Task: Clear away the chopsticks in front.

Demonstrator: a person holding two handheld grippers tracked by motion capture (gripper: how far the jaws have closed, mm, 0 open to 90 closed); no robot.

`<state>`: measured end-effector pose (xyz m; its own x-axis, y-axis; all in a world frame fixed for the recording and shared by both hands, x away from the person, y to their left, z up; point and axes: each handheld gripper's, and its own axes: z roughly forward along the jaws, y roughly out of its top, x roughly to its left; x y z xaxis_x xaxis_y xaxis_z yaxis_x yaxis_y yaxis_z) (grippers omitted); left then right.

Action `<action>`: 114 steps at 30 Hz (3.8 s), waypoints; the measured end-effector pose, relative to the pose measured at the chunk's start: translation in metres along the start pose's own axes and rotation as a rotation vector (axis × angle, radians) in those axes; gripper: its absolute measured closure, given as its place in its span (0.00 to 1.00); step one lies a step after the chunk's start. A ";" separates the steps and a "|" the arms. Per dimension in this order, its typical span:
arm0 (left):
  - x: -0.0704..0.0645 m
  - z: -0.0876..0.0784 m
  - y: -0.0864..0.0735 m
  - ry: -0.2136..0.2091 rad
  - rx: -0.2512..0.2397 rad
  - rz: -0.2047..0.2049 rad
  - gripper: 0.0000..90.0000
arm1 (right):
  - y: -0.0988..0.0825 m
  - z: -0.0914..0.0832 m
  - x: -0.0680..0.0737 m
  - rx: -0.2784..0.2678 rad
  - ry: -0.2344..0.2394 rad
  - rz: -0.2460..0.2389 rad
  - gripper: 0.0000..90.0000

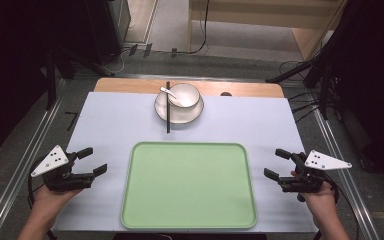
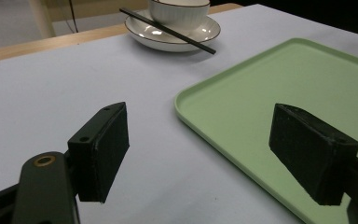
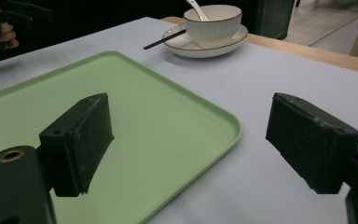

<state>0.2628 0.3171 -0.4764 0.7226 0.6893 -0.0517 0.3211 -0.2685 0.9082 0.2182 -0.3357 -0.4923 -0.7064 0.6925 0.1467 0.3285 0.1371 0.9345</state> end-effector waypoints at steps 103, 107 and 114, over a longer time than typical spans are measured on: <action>0.005 0.157 0.137 -0.042 0.323 -0.093 0.32 | 0.000 0.003 0.001 0.033 0.004 -0.001 0.16; 0.005 0.170 0.142 -0.030 0.338 -0.097 0.32 | 0.000 0.003 0.000 0.033 0.004 0.004 0.16; 0.006 0.188 0.150 -0.008 0.363 -0.084 0.32 | -0.001 0.004 0.000 0.042 0.004 0.005 0.16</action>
<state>0.4305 0.1544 -0.4191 0.6888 0.7143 -0.1240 0.5747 -0.4336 0.6941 0.2204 -0.3329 -0.4940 -0.7072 0.6903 0.1528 0.3583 0.1635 0.9192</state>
